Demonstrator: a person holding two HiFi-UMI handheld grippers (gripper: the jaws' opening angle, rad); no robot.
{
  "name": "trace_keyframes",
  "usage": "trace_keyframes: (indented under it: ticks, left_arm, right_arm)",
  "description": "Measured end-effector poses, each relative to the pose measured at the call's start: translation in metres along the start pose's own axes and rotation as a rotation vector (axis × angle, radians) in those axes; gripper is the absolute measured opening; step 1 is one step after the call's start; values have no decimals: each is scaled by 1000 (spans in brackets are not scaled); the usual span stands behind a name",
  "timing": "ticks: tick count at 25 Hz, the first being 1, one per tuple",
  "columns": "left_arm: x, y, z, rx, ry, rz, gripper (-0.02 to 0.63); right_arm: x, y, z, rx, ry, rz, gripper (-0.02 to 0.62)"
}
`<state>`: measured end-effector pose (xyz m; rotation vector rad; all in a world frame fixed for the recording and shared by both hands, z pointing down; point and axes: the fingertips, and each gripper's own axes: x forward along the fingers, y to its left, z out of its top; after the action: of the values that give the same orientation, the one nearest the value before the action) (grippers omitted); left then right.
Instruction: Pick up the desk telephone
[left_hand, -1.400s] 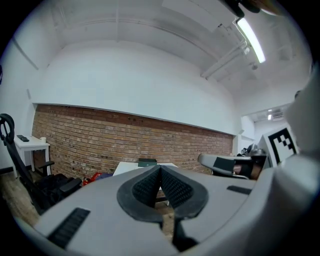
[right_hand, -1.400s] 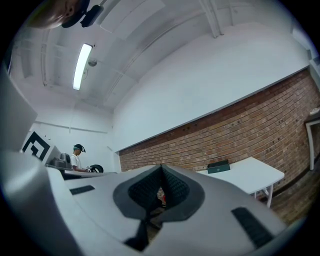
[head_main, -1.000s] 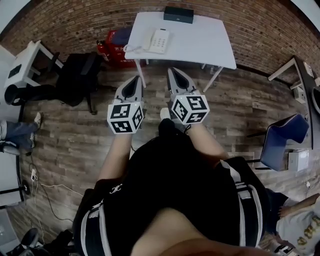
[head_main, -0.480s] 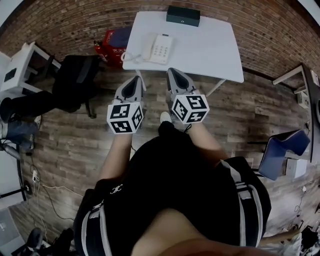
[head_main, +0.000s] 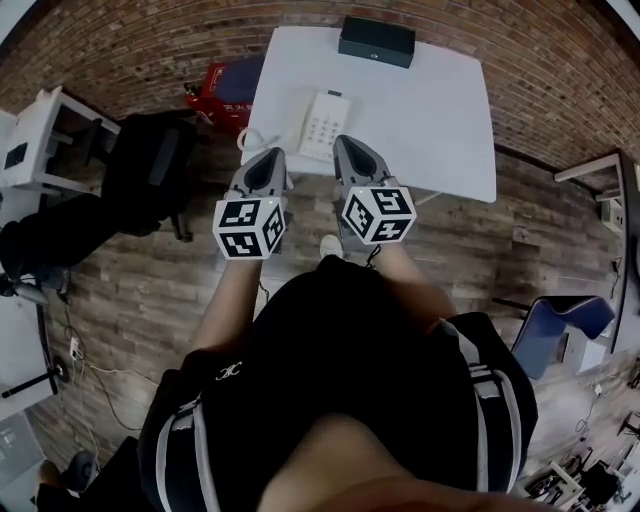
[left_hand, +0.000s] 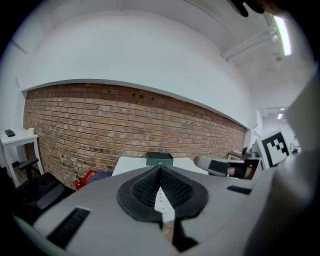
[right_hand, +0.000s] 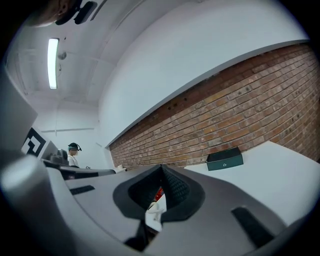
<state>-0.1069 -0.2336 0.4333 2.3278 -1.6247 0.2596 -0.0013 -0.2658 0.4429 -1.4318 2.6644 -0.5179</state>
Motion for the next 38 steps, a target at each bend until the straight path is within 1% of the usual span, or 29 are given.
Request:
trace_keyframes:
  ticks: [5,11,16,20,23,27,29,31,34,38]
  left_arm:
    - [50,17,7,-7,34,-5,2]
    - [91,38,-4,-31,101,-5,2]
    - [123,63,-17,-58,180,-55,2]
    - [143,77,-27,-64,216,-79,2]
    - [160,84,-37,-88,245,-115,3]
    - [187,94,-58,-132,301,-174,65]
    - [202,99,-69,-168,339,-198,147]
    - [216,103,-78,-213,384,-229,173]
    - [235,106,-95,-272,466,-277,261]
    - [256,111,-118,-351,547,-323,276]
  right_arm:
    - [41,-31,3,16,38,-8,-2]
    - [70,-64,-14,52,112,-64,-2]
    - [98,-81,-27,68,137,-133,-1]
    - [109,-104,-50,104,183,-201,0]
    - [119,-118,-69,142,225,-230,2]
    - [132,-134,-94,187,286,-251,32]
    - [138,-143,-105,213,315,-258,60]
    - [144,-152,-116,248,344,-271,69]
    - [152,-164,-128,289,378,-289,89]
    - [162,-174,-142,366,416,-289,120]
